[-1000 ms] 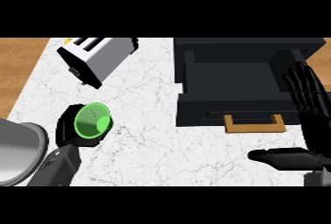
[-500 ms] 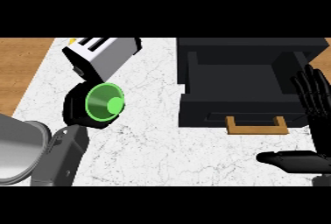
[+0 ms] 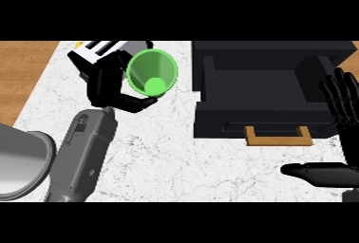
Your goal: Pick up the cup, place it into the drawer and close the drawer
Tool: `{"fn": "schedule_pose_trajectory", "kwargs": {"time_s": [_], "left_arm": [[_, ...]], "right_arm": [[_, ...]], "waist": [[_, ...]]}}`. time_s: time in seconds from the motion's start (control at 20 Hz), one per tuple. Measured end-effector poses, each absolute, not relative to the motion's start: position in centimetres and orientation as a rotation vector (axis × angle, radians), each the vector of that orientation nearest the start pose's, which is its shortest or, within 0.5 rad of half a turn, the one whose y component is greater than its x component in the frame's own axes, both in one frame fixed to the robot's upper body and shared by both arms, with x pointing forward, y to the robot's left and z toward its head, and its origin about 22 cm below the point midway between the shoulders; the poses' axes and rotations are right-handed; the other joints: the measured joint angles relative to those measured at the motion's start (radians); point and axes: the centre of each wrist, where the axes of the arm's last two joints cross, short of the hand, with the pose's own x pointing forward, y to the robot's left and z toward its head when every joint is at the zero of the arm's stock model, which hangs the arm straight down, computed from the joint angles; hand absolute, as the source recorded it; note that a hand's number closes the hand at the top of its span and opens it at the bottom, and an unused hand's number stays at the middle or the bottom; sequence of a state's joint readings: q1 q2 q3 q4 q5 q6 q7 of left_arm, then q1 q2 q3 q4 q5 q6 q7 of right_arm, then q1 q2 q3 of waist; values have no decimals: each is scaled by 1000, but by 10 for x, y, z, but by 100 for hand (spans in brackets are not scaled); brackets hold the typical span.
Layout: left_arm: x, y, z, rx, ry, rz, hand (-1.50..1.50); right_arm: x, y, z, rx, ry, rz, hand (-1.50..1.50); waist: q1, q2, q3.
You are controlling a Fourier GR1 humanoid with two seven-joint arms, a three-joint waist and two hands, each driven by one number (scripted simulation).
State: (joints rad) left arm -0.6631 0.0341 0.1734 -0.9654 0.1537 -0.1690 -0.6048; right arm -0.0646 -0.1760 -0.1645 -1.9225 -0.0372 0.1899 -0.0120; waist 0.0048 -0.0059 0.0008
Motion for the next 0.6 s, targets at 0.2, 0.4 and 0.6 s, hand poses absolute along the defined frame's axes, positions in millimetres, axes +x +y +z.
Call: {"fn": "schedule_pose_trajectory", "kwargs": {"time_s": [0.2,0.4,0.6], "left_arm": [[394,159,82,-370,-2166,-66,150],[406,128,124,-355,-2154,-120,150],[413,96,150,-322,-2141,-139,150]], "right_arm": [[230,-289,116,-86,-1996,234,-150],[232,-290,110,-80,-2000,225,-150],[231,-292,108,-77,-2004,230,-150]], "waist": [[-7,2,0],[-13,5,0],[-21,7,0]]}}
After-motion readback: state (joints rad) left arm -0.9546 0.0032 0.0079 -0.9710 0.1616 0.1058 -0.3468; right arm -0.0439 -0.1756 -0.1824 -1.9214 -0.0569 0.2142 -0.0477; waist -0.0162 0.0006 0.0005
